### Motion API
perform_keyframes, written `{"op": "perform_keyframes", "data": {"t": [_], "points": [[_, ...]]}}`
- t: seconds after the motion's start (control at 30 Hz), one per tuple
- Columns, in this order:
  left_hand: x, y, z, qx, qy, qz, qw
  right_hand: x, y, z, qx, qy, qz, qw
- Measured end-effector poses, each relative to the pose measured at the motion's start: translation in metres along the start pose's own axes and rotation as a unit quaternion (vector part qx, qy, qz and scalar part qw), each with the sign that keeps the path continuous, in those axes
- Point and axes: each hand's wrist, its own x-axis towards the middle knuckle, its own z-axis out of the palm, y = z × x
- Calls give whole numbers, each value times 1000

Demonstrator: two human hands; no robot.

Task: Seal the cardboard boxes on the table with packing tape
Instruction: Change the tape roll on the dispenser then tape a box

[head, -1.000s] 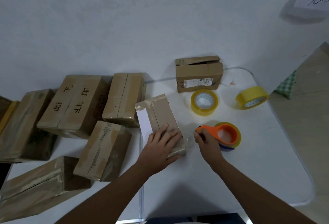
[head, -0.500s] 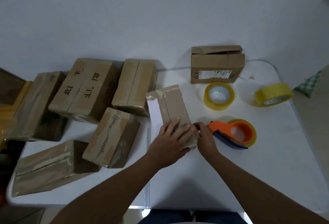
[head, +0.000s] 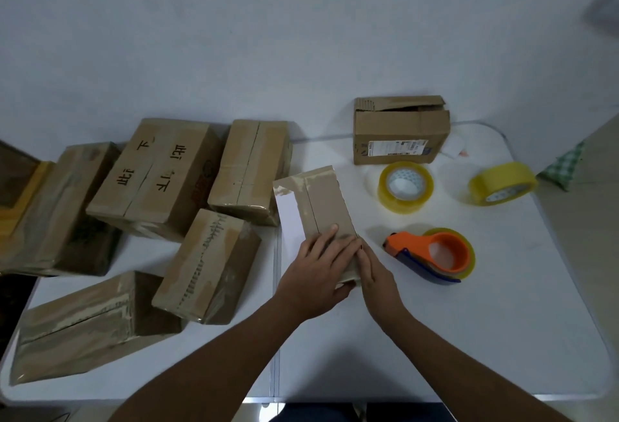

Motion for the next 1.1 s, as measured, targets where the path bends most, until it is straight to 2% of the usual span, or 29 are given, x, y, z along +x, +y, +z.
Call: {"op": "perform_keyframes", "data": {"t": [0.1,0.17,0.3,0.4,0.5,0.57,0.63,0.67,0.7,0.8,0.9,0.93,1.0,1.03,1.07,1.1], "points": [[2,-1,-1,-27,1,-16,1000,-2,-2,-1,10,0,0,1000],[0,-7,0,-26,-9,3,1000,-7,-3,-1,9,-7,7,1000],[1,-24,-2,-34,-66,76,994,-24,-1,-1,-51,-21,-6,998],[11,-30,-20,-58,-127,92,986,-24,-5,-3,-98,-28,-13,995],[17,-37,-53,-161,-147,41,975,-24,-12,-7,-132,-2,-31,991],[9,-41,-70,-268,-89,-72,956,-26,-18,-8,-204,45,-91,974],[-8,-43,-75,-365,-5,-205,908,-25,-27,-5,-298,86,-181,933],[-17,-42,-73,-403,30,-265,875,-23,-32,-2,-338,81,-211,914],[-27,-40,-69,-442,58,-322,835,-21,-37,3,-374,58,-229,897],[-51,-32,-61,-561,107,-457,682,-13,-51,21,-466,-29,-260,845],[-70,-22,-53,-587,113,-521,609,-3,-57,37,-513,-77,-261,815],[-75,-20,-50,-608,108,-550,562,0,-54,41,-540,-90,-252,798],[-82,-21,-43,-680,88,-592,424,6,-43,45,-603,-90,-254,751],[-86,-21,-41,-713,70,-592,369,7,-38,47,-628,-80,-259,729],[-88,-21,-41,-736,49,-584,339,8,-34,47,-644,-70,-261,716],[-90,-22,-39,-749,42,-576,325,8,-32,47,-653,-62,-261,708]]}}
